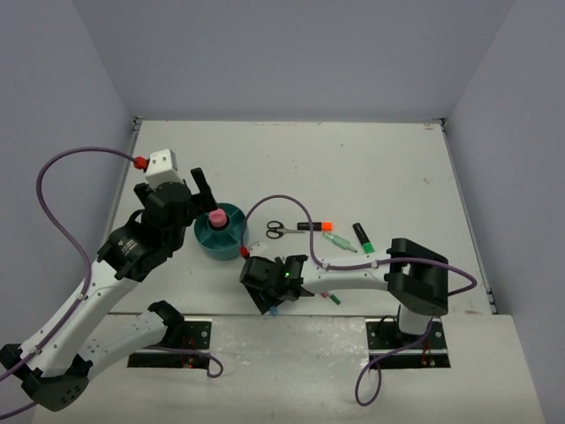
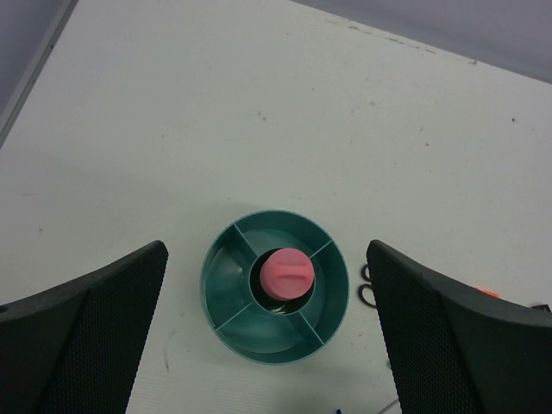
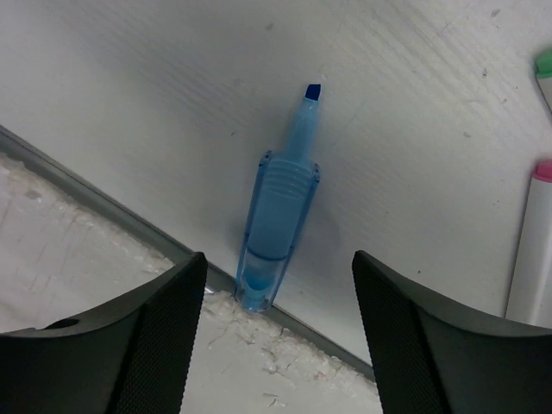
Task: Sort the stationery into containers
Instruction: Pick up the pen from the center of the board, then close the pen cap on the pen.
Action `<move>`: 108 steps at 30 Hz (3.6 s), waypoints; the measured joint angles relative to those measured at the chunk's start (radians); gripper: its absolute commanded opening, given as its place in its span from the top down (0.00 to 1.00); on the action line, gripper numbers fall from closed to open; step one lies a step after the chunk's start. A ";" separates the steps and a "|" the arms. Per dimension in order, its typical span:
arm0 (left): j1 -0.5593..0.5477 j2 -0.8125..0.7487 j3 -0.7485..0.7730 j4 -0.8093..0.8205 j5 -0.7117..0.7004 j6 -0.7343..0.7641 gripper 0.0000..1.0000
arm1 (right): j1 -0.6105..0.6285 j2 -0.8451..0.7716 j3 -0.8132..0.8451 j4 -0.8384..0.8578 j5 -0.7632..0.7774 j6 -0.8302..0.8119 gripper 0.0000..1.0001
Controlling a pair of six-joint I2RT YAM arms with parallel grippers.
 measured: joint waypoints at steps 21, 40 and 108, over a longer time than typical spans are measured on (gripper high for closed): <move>0.000 -0.084 -0.069 -0.011 0.048 0.008 0.00 | 0.038 0.097 0.076 -0.121 0.121 0.030 0.93; -0.002 0.002 -0.395 0.731 0.957 -0.201 0.01 | 0.017 -0.520 -0.085 -0.074 0.508 -0.020 1.00; -0.036 0.152 -0.354 1.009 1.124 -0.244 1.00 | -0.468 -0.820 -0.454 0.587 -0.481 0.108 0.52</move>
